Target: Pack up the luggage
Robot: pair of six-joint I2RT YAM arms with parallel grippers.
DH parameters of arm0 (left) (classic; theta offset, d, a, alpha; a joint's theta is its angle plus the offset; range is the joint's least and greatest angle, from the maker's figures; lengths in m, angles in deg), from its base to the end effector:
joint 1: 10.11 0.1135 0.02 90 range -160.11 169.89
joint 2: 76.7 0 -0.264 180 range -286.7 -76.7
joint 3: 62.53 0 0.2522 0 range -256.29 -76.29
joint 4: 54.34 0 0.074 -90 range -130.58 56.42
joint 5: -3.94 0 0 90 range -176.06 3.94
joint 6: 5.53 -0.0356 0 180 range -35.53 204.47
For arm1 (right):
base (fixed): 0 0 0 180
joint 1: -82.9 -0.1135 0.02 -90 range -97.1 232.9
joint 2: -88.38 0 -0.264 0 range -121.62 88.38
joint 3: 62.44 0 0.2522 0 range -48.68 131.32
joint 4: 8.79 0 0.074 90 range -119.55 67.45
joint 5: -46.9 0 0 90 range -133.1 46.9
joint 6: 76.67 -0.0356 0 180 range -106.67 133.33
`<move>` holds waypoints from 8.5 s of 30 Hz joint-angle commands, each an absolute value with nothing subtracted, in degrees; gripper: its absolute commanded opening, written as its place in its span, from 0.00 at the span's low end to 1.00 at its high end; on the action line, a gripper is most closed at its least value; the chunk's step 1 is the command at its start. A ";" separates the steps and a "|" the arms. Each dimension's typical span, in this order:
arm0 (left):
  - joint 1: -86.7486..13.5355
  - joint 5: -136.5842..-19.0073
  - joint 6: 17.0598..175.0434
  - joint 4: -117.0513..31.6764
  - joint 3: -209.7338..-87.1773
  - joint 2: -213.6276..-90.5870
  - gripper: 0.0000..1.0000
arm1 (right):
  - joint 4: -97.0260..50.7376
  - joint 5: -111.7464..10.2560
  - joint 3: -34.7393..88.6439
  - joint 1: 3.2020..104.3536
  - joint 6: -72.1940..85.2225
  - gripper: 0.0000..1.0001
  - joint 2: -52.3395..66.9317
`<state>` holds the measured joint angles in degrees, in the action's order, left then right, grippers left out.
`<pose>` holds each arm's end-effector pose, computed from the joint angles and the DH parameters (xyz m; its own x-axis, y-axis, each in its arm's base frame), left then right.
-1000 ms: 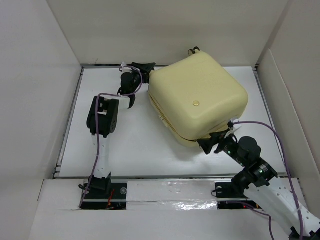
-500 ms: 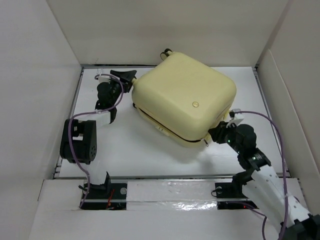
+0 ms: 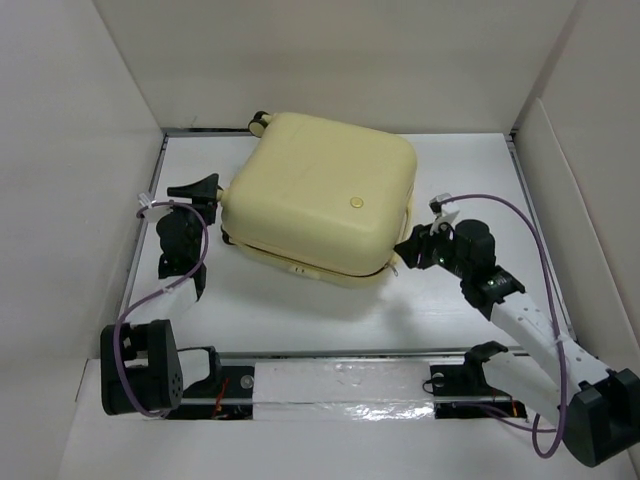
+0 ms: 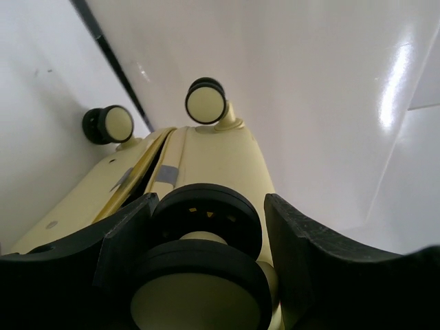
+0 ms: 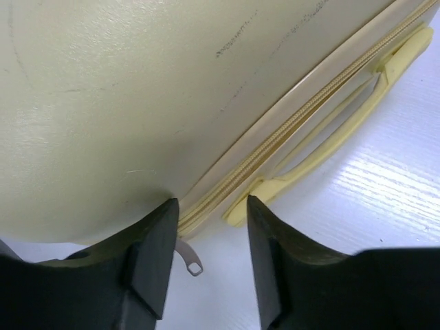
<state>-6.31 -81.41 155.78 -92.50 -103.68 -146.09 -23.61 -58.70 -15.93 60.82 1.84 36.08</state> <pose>0.2567 0.0142 0.2601 0.0422 -0.9434 -0.3289 0.1672 0.3312 -0.9286 0.1918 0.0881 0.2588 -0.4382 0.0293 -0.8984 -0.5184 0.8083 0.2792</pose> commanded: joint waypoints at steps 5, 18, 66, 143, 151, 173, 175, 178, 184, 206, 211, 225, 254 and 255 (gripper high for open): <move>-7.56 -75.42 151.97 -91.13 -102.39 -136.73 0.00 | -11.47 -61.12 -25.11 60.84 -4.60 0.13 51.44; -7.56 -75.07 150.92 -88.13 -100.99 -137.43 0.00 | -0.68 -70.70 -39.36 60.84 -3.72 0.41 57.18; -7.56 -75.07 152.59 -90.59 -101.16 -142.44 0.10 | 24.30 -87.49 -40.50 68.49 -1.79 0.27 30.89; -7.56 -79.89 152.24 -92.51 -99.95 -139.14 0.78 | -2.30 -60.78 -39.46 53.38 -3.28 0.00 47.77; -10.99 -94.33 141.87 -75.14 -101.07 -113.81 0.69 | -6.03 -55.24 -34.10 49.59 -4.25 0.00 39.53; -48.61 -78.29 122.01 -83.62 -83.38 -120.05 0.00 | -12.18 -57.60 -12.47 61.20 3.93 0.00 27.48; -57.96 -91.24 119.38 -85.58 -87.08 -127.29 0.00 | -12.79 -58.39 -12.47 61.20 4.01 0.00 26.94; -66.53 -96.09 117.00 -87.42 -96.22 -139.60 0.00 | -13.23 -58.05 -14.40 61.20 3.84 0.00 27.38; -64.95 -91.94 116.55 -93.23 -106.33 -155.35 0.00 | -13.58 -58.13 -20.29 60.59 2.78 0.00 32.74; -66.18 -97.57 117.77 -92.36 -115.32 -165.40 0.00 | -9.93 -36.98 -19.06 28.32 -8.38 0.00 28.71; -61.10 -97.23 123.13 -85.34 -107.15 -149.69 0.25 | -3.31 -42.04 -21.26 34.90 -8.29 0.00 25.54; -29.12 -106.99 134.48 -54.38 -105.64 -119.32 0.86 | -2.24 -47.93 -20.82 36.50 -5.66 0.00 22.90; -7.12 -83.59 146.79 -88.55 -107.59 -142.90 0.76 | -3.39 -52.16 -24.16 37.55 -4.07 0.00 25.97; -7.12 -83.60 147.05 -89.18 -105.66 -142.10 0.68 | -3.39 -52.24 -23.99 37.55 -3.99 0.00 25.89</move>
